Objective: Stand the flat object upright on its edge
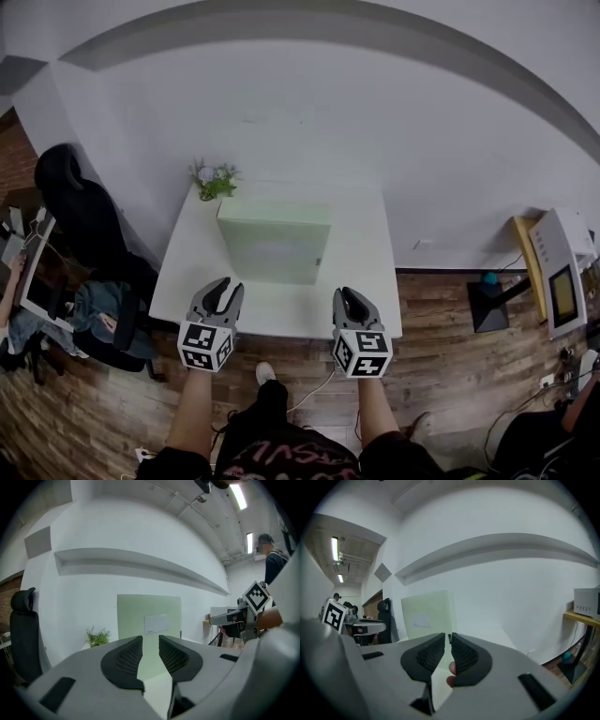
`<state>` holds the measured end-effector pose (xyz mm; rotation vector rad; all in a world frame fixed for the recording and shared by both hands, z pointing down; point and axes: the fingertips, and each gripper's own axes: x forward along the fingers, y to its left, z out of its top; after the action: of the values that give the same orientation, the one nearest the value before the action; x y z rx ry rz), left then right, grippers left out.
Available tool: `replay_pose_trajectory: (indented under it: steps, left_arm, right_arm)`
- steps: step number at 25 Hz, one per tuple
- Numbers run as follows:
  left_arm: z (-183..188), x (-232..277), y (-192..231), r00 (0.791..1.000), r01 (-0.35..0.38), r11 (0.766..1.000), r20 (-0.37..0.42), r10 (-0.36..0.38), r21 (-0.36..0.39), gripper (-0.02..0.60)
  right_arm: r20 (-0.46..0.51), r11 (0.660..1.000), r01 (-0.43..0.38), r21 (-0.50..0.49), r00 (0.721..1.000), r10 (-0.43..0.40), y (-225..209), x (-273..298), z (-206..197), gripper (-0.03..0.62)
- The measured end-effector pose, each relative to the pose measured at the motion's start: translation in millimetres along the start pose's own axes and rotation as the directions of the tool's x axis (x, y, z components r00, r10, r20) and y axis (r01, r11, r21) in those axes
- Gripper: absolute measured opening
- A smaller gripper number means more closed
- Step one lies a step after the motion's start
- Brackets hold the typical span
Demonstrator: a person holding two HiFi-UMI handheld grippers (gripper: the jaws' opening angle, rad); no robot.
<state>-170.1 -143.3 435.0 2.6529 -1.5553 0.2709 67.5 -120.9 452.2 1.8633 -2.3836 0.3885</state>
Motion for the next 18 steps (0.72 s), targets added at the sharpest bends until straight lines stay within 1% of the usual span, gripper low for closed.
replay_pose_trajectory:
  steps: [4,7,13,18]
  left_arm:
    - [12.9,-27.3,-14.6,0.999,-0.032,0.999,0.027,0.032,0.016,0.100]
    - [22.6,-48.9,-28.1,0.997,-0.057,0.998,0.052,0.056,0.011,0.067]
    - [35.2,-82.6,-57.5,0.995,-0.077,0.997,0.072,0.076,0.018,0.031]
    - [48.1,-96.5,-78.7,0.995,-0.074,0.994,0.068,0.068,0.081,0.015]
  right_arm:
    - [0.022,1.000,-0.012,-0.020,1.000,0.013,3.4,-28.9,6.1,0.037]
    - [0.028,0.999,-0.026,-0.037,0.999,0.027,5.7,-49.2,10.8,0.034]
    - [0.037,0.995,-0.066,-0.074,0.997,0.068,10.9,-82.4,19.6,0.032]
    - [0.043,0.994,-0.086,-0.072,0.995,0.090,11.5,-96.4,28.7,0.031]
